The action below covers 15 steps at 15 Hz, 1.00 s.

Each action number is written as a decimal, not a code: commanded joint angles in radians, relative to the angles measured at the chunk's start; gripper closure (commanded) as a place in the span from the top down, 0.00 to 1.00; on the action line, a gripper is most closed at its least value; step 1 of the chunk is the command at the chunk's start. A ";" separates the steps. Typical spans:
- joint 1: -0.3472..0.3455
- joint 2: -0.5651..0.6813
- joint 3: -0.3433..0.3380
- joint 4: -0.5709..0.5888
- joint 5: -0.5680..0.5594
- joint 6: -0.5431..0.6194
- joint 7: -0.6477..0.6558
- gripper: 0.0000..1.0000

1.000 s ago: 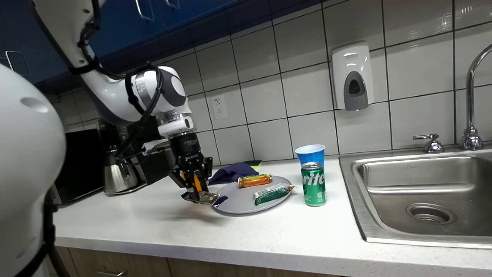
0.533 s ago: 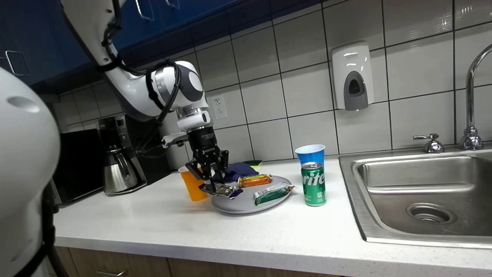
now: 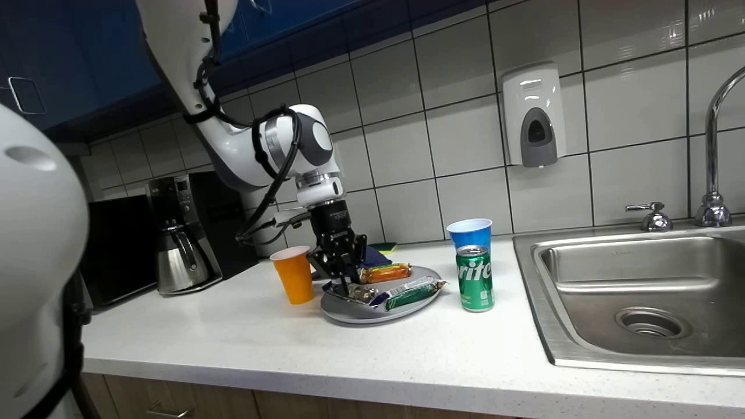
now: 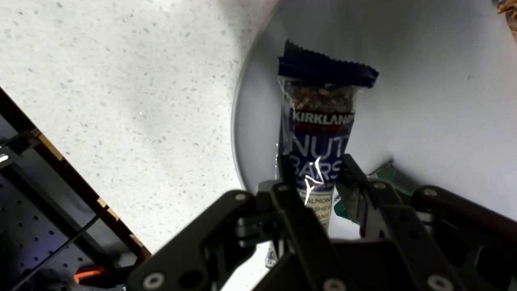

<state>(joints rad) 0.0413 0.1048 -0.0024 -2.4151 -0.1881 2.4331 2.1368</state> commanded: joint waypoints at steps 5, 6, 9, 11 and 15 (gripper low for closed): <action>0.001 0.074 -0.016 0.075 0.044 0.015 -0.091 0.08; 0.002 0.082 -0.015 0.081 0.050 0.016 -0.095 0.08; 0.012 0.098 -0.012 0.091 0.059 0.016 -0.103 0.08; 0.021 0.109 -0.010 0.099 0.064 0.008 -0.109 0.08; 0.038 0.101 -0.008 0.098 0.066 -0.022 -0.124 0.73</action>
<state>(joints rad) 0.0682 0.2105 -0.0111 -2.3335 -0.1424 2.4439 2.0536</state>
